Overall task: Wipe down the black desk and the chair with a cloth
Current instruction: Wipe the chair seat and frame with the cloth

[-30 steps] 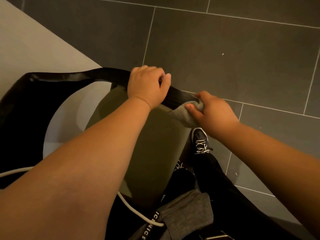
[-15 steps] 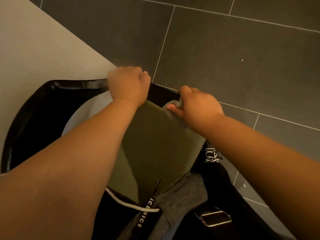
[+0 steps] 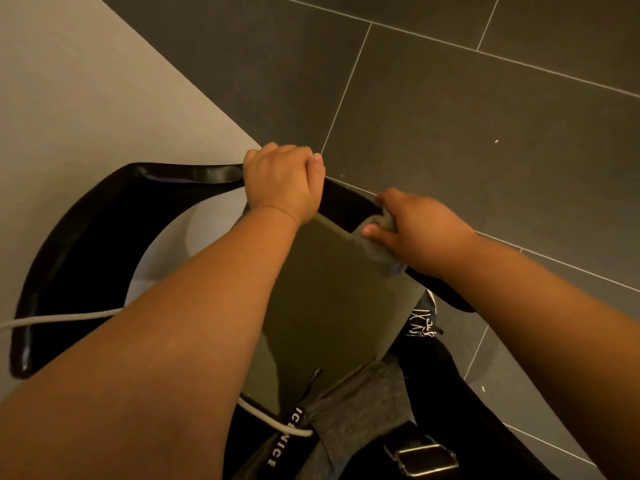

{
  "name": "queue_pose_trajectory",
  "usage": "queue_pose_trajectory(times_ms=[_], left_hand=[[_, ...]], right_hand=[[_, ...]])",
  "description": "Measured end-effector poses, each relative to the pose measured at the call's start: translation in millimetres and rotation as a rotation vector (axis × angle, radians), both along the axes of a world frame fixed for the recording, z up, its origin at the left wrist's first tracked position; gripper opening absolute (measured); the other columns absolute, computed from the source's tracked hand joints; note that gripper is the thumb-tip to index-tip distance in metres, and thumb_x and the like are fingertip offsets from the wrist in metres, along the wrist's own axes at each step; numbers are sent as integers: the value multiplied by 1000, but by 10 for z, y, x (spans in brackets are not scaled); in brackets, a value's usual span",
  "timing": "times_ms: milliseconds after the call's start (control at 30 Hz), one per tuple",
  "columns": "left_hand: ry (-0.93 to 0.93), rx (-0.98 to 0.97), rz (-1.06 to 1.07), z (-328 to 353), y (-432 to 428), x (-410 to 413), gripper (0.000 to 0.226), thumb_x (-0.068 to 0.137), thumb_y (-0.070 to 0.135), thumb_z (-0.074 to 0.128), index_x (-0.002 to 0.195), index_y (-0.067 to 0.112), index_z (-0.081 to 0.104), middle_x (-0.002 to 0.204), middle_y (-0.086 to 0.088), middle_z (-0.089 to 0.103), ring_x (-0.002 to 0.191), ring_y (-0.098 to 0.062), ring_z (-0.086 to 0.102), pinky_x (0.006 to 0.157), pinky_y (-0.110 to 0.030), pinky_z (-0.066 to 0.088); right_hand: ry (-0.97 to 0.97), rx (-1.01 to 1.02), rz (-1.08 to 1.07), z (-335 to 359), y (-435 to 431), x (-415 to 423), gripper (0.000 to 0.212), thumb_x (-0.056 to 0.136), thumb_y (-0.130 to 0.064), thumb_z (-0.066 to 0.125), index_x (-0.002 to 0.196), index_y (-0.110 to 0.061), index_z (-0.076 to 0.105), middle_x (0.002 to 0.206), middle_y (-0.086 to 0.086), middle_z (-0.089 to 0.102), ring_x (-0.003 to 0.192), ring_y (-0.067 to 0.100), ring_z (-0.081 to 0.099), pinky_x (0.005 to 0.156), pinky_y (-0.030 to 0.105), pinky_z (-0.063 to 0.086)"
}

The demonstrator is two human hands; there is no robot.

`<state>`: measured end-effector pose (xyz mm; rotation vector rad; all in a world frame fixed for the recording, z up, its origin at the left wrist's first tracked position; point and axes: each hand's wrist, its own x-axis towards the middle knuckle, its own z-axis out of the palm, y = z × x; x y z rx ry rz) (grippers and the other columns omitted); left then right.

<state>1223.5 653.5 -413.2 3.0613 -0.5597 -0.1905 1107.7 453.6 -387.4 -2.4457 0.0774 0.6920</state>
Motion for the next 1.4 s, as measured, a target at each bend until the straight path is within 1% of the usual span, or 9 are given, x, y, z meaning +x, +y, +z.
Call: queue_pose_trajectory(times_ms=[167,333,467,600,733,867,1067,1167,1400], left_hand=[[-23,6,-5,-35,9,6,47,102,46,15,78,27,51,72,4,49,74,-19,43,73,-37,26],[-23,24,10,-37,-5,10,47,99,45,14,77,26,51,74,4,49,76,-21,42,73,-39,26],[38,20,-7,43,-24,22,42,102,45,25,83,25,57,82,3,56,84,-22,46,80,-41,36],[212,-12,-13,247,55,-132,42,102,56,38,116,26,63,117,0,62,117,-26,52,109,-47,38],[439,-149,76,652,77,-634,55,101,55,49,150,30,46,168,1,30,157,-26,19,127,-51,22],[611,-177,117,1065,120,-1052,48,103,52,52,146,30,51,150,1,51,135,-25,50,107,-44,48],[742,-51,211,1688,463,-1217,46,103,54,49,143,31,53,137,1,63,120,-22,60,102,-44,52],[715,1,212,2109,588,-1202,45,104,52,48,141,28,56,134,-1,65,117,-23,61,101,-42,52],[552,-94,268,2971,598,-1232,43,104,51,49,136,25,61,131,-3,66,113,-24,63,100,-41,52]], right_hand=[[78,-67,-24,-52,-126,-96,68,90,-73,46,131,-20,54,104,7,66,90,25,60,76,39,52],[-49,-61,-55,-89,268,317,66,88,-75,52,120,-18,52,89,-1,56,79,22,54,65,34,40],[82,-150,-117,-11,74,57,68,83,-79,56,109,-17,49,94,3,56,81,24,55,68,36,41],[199,-153,-145,193,-121,-267,62,85,-71,62,117,-19,53,103,6,62,92,27,58,75,37,45],[150,-99,-173,510,-83,-338,45,90,-46,71,127,-22,59,112,5,66,102,27,62,78,34,46],[86,-83,-211,927,-66,-257,30,93,-36,69,118,-21,62,99,1,63,89,22,55,76,33,45],[99,-107,-128,1564,102,-155,23,94,-41,61,104,-19,59,87,0,64,71,20,66,63,34,57],[69,-120,-50,1986,218,-142,19,92,-36,63,103,-21,61,84,-8,60,77,16,65,66,33,53],[-93,-124,125,2830,301,-13,33,87,-49,71,109,-25,61,100,-1,64,93,21,64,76,35,53]])
